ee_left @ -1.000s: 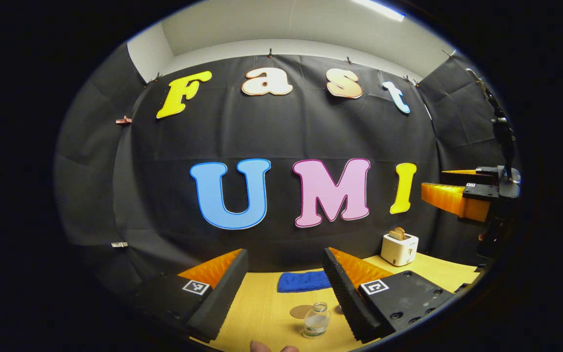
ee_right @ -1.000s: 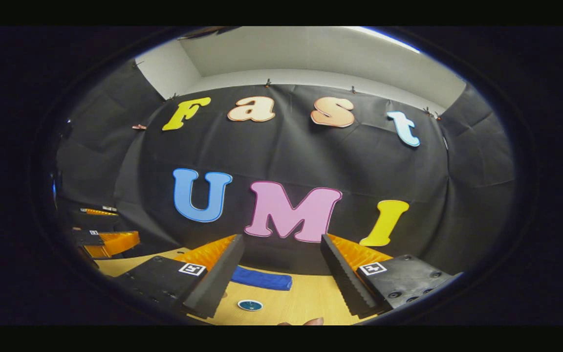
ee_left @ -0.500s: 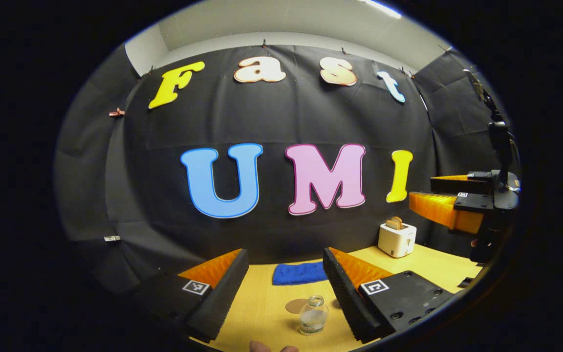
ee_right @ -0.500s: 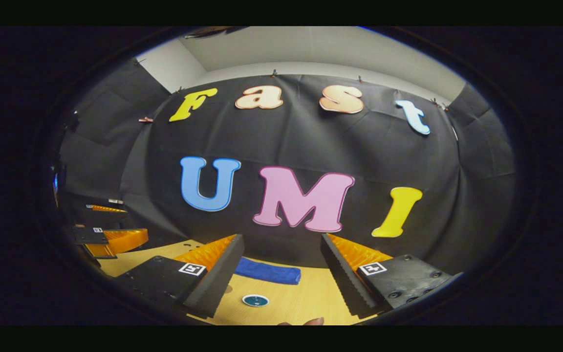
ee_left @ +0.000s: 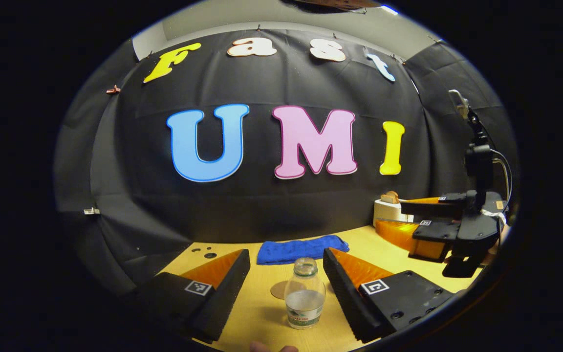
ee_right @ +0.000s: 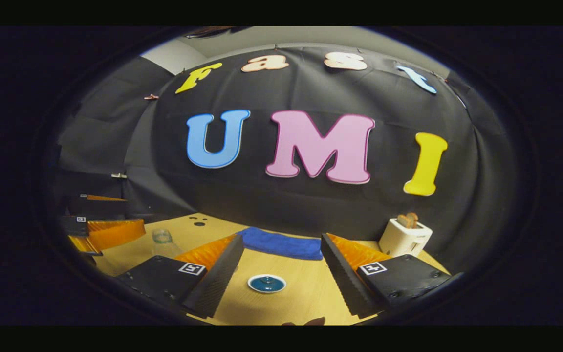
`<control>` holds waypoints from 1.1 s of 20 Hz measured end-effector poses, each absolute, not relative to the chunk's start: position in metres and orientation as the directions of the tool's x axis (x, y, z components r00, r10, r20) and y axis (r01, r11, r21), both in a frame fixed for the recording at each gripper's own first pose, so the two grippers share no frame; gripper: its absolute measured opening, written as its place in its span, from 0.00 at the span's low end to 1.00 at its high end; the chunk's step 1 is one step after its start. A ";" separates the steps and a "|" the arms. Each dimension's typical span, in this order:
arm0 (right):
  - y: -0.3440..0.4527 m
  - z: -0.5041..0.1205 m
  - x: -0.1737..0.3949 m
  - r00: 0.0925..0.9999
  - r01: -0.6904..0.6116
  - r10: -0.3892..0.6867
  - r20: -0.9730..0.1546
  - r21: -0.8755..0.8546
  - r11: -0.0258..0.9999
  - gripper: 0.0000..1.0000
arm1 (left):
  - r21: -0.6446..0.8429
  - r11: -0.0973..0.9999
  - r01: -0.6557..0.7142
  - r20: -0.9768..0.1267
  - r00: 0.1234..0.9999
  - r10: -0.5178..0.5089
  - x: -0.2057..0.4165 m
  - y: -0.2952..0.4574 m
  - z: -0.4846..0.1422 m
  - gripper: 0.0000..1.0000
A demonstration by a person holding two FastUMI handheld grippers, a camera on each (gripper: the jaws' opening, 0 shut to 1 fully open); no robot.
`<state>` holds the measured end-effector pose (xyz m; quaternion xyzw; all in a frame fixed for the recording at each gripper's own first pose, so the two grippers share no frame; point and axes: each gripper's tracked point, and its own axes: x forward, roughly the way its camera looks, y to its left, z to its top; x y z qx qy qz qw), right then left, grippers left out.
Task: Open the teacup lid with one hand, grasp the water bottle and pour water into the teacup with the other hand; after pouring, place the water bottle on the coaster and then close the teacup lid.
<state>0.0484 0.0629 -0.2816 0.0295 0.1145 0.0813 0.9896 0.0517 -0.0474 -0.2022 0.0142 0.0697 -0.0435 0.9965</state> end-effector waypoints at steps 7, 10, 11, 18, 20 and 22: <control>0.088 -0.385 0.070 0.924 -0.190 0.213 -0.317 0.104 0.976 0.97 | -0.024 0.996 0.087 -0.202 0.975 -0.090 0.065 -0.071 -0.286 0.95; 0.094 -0.411 0.077 0.904 -0.204 0.231 -0.359 0.112 0.973 0.92 | -0.030 0.997 0.076 -0.219 0.972 -0.080 0.070 -0.074 -0.305 0.95; 0.096 -0.419 0.077 0.896 -0.207 0.238 -0.375 0.121 0.971 0.87 | -0.036 0.996 0.077 -0.222 0.971 -0.083 0.072 -0.076 -0.310 0.95; 0.109 -0.444 0.079 0.853 -0.226 0.290 -0.435 0.194 0.955 0.58 | -0.062 0.997 0.048 -0.248 0.967 -0.062 0.079 -0.075 -0.331 0.95; 0.108 -0.442 0.083 0.857 -0.222 0.290 -0.427 0.201 0.954 0.41 | -0.062 0.997 0.050 -0.255 0.965 -0.064 0.080 -0.076 -0.337 0.95; 0.109 -0.441 0.082 0.858 -0.227 0.298 -0.419 0.212 0.950 0.37 | -0.055 0.997 0.053 -0.261 0.963 -0.066 0.081 -0.076 -0.342 0.95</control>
